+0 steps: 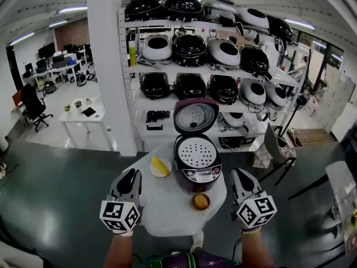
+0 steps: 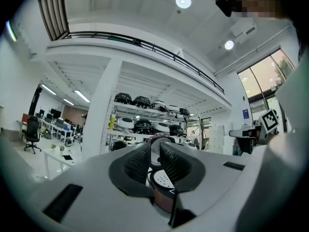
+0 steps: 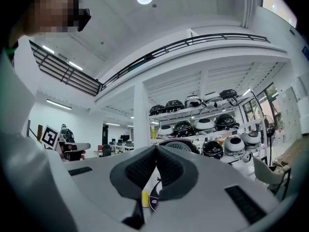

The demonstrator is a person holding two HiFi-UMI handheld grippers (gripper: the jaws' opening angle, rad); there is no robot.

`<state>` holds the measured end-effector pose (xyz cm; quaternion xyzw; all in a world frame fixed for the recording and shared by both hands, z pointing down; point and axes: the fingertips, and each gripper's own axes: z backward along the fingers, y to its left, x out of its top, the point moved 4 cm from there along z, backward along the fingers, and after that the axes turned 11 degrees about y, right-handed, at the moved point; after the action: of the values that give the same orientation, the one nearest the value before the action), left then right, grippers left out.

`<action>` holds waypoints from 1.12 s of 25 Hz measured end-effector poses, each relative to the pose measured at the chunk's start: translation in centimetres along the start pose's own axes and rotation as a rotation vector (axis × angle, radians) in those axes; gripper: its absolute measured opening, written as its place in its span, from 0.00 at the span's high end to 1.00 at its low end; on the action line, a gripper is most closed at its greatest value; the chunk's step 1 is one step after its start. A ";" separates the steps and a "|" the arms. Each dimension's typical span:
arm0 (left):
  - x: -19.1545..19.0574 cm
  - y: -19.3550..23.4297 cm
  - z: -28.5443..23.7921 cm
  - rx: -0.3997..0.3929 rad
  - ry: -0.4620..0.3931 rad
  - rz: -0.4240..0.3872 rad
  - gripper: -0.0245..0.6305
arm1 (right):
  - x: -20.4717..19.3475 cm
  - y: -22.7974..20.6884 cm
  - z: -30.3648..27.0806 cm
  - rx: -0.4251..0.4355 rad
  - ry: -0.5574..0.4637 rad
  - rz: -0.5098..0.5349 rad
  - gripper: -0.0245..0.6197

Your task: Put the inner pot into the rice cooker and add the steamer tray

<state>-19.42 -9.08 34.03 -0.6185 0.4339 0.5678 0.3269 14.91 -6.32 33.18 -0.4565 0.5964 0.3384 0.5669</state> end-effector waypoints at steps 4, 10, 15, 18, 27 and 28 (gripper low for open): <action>1.4 0.1 1.1 0.028 -0.036 -0.043 0.88 | 0.2 0.9 0.0 0.010 0.008 -0.011 0.95; 1.3 0.6 1.5 0.067 -0.046 -0.028 0.93 | 0.2 1.6 -0.4 -0.024 0.034 0.017 0.95; 1.1 1.2 1.7 0.073 -0.047 -0.026 0.93 | 0.0 1.8 -0.8 -0.036 0.035 0.010 0.95; 1.0 1.2 1.8 0.073 -0.045 -0.031 0.93 | 0.1 1.7 -0.9 -0.040 0.030 0.004 0.96; 0.8 0.9 1.9 0.064 -0.037 -0.033 0.93 | -0.2 1.7 -0.7 -0.048 0.040 -0.001 0.95; 0.8 0.9 1.9 0.064 -0.037 -0.032 0.93 | -0.2 1.7 -0.6 -0.050 0.042 0.000 0.95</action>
<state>-21.04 -7.84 33.00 -0.6040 0.4355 0.5597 0.3635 13.11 -6.27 33.22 -0.4777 0.5996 0.3433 0.5426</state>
